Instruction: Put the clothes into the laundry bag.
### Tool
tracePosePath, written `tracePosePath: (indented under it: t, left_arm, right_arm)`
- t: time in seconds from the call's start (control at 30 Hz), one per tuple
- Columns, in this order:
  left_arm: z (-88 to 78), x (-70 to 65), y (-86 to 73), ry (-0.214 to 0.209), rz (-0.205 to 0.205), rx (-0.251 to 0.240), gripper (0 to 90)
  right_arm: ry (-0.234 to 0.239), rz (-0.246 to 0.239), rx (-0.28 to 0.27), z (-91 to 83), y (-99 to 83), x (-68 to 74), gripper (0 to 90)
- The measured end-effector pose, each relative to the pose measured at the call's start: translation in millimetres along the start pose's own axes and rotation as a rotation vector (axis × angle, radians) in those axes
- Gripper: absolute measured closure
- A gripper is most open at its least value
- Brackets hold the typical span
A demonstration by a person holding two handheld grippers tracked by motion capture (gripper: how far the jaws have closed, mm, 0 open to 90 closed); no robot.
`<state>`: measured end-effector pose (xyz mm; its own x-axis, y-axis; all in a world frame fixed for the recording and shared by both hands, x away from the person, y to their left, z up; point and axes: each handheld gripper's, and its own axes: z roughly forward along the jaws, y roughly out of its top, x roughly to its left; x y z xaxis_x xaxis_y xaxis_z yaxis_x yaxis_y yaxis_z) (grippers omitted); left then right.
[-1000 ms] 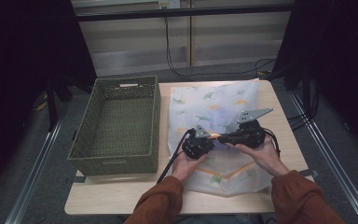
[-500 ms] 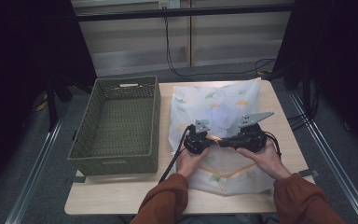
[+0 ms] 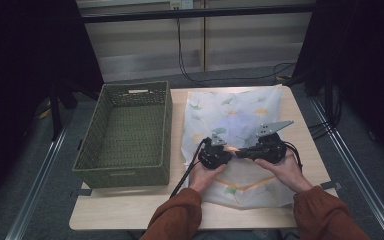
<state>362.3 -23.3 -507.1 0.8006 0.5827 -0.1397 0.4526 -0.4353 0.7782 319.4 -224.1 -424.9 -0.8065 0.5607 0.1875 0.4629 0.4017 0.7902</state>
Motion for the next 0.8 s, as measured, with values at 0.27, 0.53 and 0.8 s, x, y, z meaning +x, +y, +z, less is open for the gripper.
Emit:
tracePosePath:
  t: [0.27, 0.53, 0.8]
  left_arm:
    - [-17.3, -5.2, 4.4, -0.04, 0.032, 0.006, 54.2]
    - [-40.2, -10.3, 1.4, -0.066, 0.069, 0.016, 41.1]
    - [-74.0, -10.4, -1.2, -0.085, 0.099, 0.004, 43.2]
  right_arm:
    - [-0.014, 0.013, -0.016, -4.4, -0.2, -4.7, 89.9]
    - [-0.015, 0.022, -0.026, -4.7, 0.1, -7.7, 89.9]
    - [-0.026, 0.024, -0.038, -7.2, 1.9, -8.4, 89.9]
